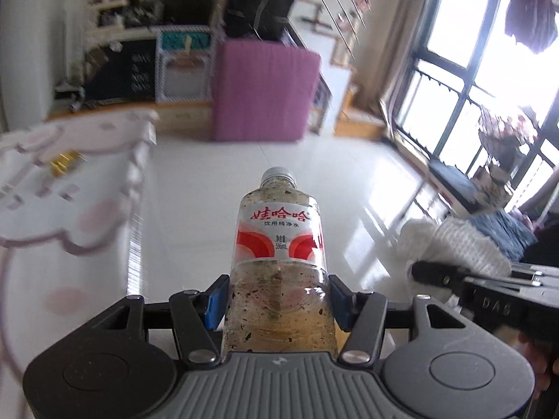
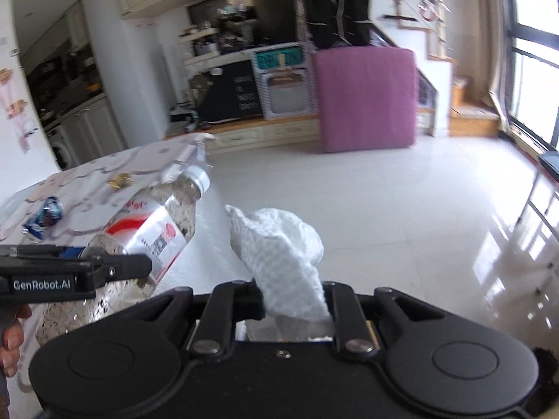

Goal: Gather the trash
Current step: 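Lift the water bottle and tissue and carry both toward the wastebasket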

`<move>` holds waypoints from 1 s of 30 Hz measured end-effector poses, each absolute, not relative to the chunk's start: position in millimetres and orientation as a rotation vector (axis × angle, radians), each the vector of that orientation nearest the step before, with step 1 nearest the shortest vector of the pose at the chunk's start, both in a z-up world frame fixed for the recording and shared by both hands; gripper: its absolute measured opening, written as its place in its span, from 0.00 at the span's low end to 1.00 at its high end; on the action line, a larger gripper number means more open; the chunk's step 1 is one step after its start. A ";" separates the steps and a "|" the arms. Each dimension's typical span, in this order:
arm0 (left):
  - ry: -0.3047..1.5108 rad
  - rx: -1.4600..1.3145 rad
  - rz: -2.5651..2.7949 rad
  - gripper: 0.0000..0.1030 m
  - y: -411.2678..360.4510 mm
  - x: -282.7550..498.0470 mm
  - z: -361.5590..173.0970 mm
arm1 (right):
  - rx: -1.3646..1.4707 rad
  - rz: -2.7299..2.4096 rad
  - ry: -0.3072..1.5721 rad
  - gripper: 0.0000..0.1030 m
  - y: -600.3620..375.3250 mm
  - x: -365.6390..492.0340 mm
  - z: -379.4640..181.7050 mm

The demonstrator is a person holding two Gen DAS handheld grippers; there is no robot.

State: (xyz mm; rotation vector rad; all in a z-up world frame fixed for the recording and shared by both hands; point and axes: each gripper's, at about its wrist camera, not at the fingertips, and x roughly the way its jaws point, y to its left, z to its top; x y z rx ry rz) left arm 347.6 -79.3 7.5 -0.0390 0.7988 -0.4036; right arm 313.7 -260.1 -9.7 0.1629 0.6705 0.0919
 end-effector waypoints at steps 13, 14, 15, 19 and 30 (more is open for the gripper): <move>1.315 0.013 -0.518 0.57 -146.9 423.5 -131.8 | 0.250 -0.055 0.811 0.17 -330.0 335.8 -74.4; 1.368 0.013 -0.519 0.57 -149.0 431.7 -142.8 | 0.256 -0.058 0.823 0.17 -331.2 339.5 -78.7; 1.418 0.011 -0.519 0.57 -150.7 439.5 -153.5 | 0.264 -0.061 0.836 0.17 -333.1 341.8 -82.9; 1.591 0.032 -0.512 0.57 -158.3 465.1 -198.1 | 0.292 -0.073 0.884 0.17 -340.2 351.7 -102.6; 1.840 0.011 -0.456 0.57 -177.5 491.6 -271.4 | 0.310 -0.069 0.964 0.17 -343.8 379.5 -129.8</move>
